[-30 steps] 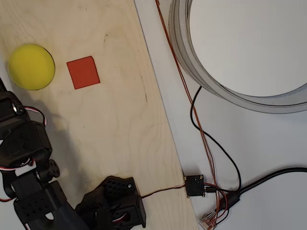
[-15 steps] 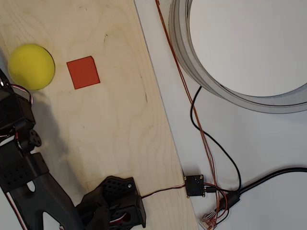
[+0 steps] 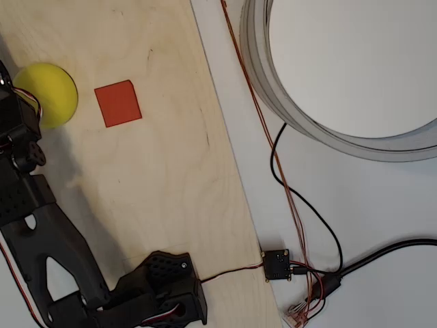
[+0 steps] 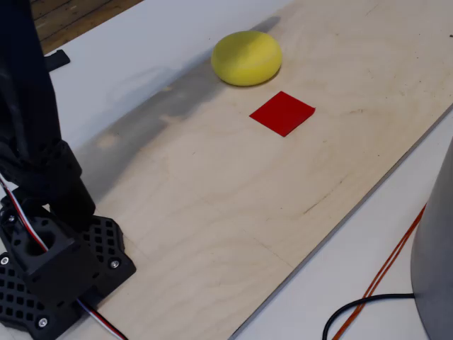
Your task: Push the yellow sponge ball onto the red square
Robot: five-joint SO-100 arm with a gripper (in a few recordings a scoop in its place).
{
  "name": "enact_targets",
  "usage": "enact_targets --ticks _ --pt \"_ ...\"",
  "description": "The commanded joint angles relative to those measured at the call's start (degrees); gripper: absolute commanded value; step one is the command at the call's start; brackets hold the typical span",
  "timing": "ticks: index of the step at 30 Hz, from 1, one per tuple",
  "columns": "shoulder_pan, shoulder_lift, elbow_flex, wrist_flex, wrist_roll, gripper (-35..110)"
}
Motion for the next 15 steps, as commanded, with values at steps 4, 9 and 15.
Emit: enact_targets --ticks 4,9,15 --pt "0.9 -3.3 -4.5 1.0 2.7 22" --pt "0.8 -5.4 -5.1 1.1 4.0 22" --pt "0.8 -8.4 -6.7 2.0 6.9 22"
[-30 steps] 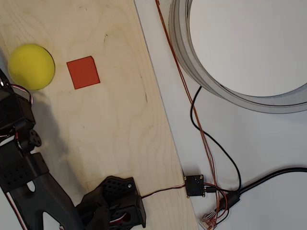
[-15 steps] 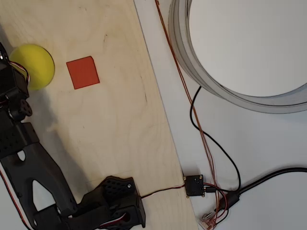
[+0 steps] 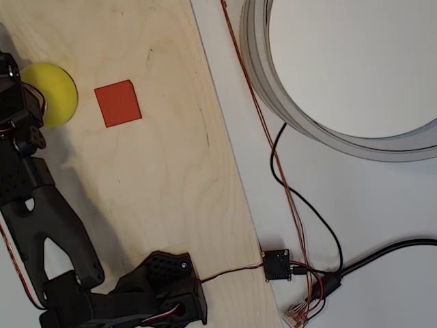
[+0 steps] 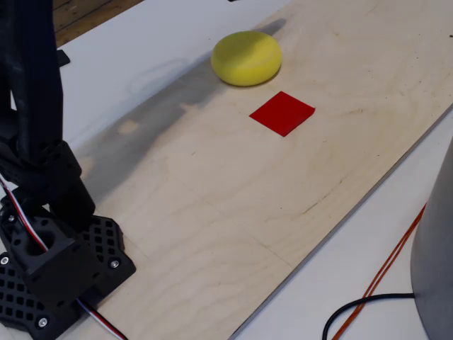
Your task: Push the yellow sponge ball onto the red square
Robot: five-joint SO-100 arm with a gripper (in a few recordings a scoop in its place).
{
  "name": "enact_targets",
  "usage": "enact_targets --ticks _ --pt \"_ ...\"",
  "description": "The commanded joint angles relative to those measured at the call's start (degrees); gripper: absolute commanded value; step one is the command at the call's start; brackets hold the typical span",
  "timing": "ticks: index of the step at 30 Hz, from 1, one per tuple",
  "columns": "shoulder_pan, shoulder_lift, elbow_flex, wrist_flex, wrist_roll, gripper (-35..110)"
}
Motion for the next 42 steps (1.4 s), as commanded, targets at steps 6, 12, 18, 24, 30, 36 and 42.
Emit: enact_targets --ticks 6,12,18,24,30,36,42 --pt "0.6 -2.3 -4.5 3.3 3.9 22" --pt "0.4 -3.3 -4.5 5.3 5.2 21" --pt "0.1 -4.2 -4.2 7.1 6.4 21" --pt "0.1 -3.7 -1.1 7.7 7.4 21" --pt "0.0 -1.6 4.0 7.6 8.4 21" --pt "-0.3 1.6 11.7 4.4 8.7 21" --pt "-0.4 3.9 15.0 3.3 8.3 21"
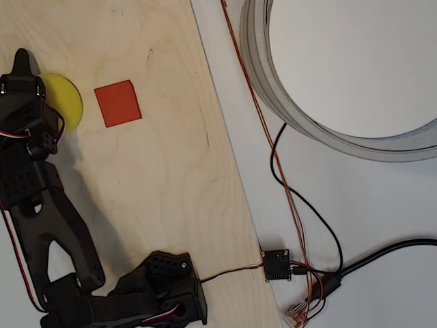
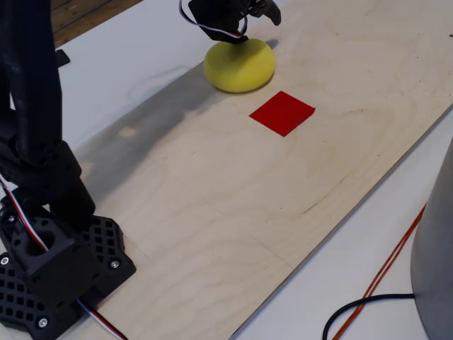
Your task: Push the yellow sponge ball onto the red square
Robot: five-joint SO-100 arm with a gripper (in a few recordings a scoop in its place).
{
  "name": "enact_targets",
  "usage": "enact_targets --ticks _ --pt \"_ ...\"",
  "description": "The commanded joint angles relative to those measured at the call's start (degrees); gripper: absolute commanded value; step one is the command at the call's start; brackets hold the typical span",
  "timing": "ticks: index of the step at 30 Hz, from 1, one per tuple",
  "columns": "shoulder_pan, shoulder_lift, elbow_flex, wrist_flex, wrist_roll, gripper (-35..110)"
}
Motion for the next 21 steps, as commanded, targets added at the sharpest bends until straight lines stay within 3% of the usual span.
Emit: enact_targets --ticks 1,21 --pt "-0.4 2.9 3.3 0.2 0.9 21" --pt "0.2 11.3 20.0 -10.9 0.6 21"
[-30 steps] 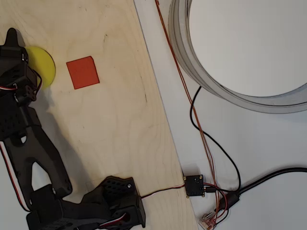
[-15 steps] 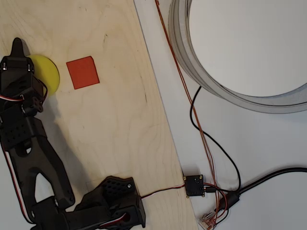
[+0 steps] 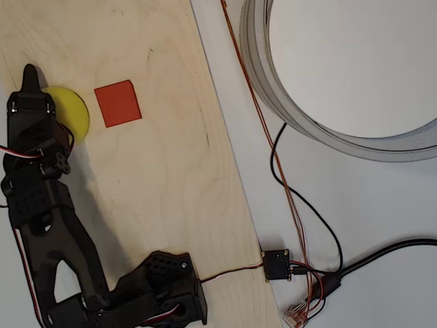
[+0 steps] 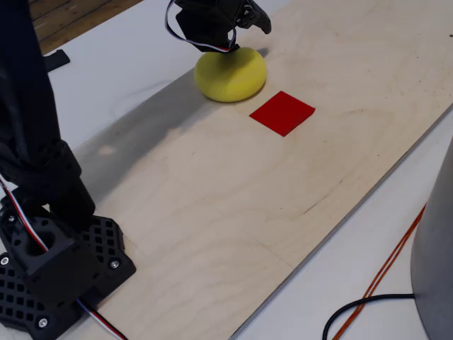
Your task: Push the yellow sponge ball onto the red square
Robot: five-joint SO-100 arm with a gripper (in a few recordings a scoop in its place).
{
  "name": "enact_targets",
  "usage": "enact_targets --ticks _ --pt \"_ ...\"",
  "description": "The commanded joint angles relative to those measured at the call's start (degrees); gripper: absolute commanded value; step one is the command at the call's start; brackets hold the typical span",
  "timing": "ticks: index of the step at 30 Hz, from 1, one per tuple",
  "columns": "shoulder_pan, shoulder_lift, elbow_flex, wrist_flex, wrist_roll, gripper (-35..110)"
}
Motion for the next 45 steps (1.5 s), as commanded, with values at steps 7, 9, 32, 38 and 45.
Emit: enact_targets --ticks 7,9,32,38,45 --pt "0.2 3.4 3.7 -0.9 0.1 21" --pt "0.3 4.0 2.9 -0.9 -0.7 21" --pt "-5.5 13.0 11.1 -8.7 6.2 22" --pt "-6.5 15.7 16.4 -12.0 7.9 22" --pt "-7.0 19.0 20.9 -13.3 8.3 22"
